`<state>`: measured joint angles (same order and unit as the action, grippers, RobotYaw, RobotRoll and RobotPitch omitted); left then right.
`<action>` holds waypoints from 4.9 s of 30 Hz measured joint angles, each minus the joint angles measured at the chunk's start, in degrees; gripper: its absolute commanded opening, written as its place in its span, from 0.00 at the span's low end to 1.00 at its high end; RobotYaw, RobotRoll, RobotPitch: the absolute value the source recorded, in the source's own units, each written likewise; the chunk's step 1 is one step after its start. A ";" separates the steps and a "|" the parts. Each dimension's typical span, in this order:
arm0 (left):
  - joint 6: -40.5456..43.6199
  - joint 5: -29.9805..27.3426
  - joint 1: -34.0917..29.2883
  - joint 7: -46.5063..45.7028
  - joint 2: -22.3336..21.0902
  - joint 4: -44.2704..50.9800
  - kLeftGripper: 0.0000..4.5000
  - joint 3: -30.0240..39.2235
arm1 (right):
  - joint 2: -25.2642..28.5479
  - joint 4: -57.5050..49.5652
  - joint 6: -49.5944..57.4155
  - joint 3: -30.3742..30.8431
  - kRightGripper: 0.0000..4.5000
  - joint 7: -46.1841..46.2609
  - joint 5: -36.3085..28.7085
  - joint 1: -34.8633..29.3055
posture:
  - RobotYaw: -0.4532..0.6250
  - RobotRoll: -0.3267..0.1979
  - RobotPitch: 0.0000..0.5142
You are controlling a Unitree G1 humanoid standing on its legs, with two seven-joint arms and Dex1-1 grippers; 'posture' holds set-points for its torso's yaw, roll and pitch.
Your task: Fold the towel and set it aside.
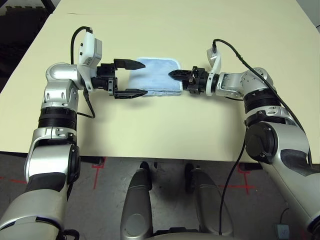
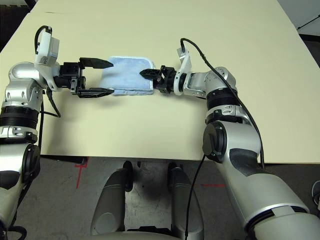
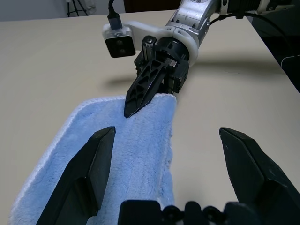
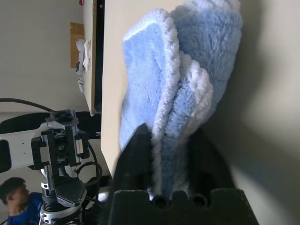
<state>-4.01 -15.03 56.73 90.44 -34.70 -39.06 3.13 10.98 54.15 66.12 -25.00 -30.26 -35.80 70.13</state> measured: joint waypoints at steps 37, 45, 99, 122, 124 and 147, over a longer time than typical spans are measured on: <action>0.87 -0.67 1.56 -12.30 3.17 -9.29 1.00 1.45 | 13.78 15.24 -71.47 -6.76 0.01 7.25 8.68 1.00 | 0.38 0.62 0.53; -0.56 -0.67 1.50 -5.26 3.16 -8.87 1.00 0.15 | 15.89 17.58 -71.44 -12.34 0.01 10.58 5.07 -2.58 | 0.38 0.62 0.52; -3.56 0.51 2.97 -5.92 2.84 -12.02 1.00 -1.16 | -5.86 -47.74 -30.61 -12.93 0.99 47.14 -20.05 -29.21 | 0.34 0.62 0.53; -11.84 5.31 6.31 -78.93 10.59 -24.02 1.00 11.64 | 14.60 -8.60 -80.91 9.41 0.99 9.17 18.10 -18.39 | 0.39 0.62 0.50; -13.00 5.85 6.33 -86.02 10.91 -25.57 1.00 12.55 | 13.14 -2.14 -84.39 8.39 0.99 9.44 18.20 -16.58 | 0.39 0.62 0.50; -18.62 8.43 5.29 -77.07 8.99 -28.84 1.00 11.38 | 16.20 9.55 -88.27 3.65 0.99 1.84 16.61 -14.05 | 0.34 0.62 0.50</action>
<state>-22.63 -6.60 62.01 13.37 -25.71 -67.89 14.52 27.18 63.70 -22.15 -21.35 -28.42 -19.19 56.09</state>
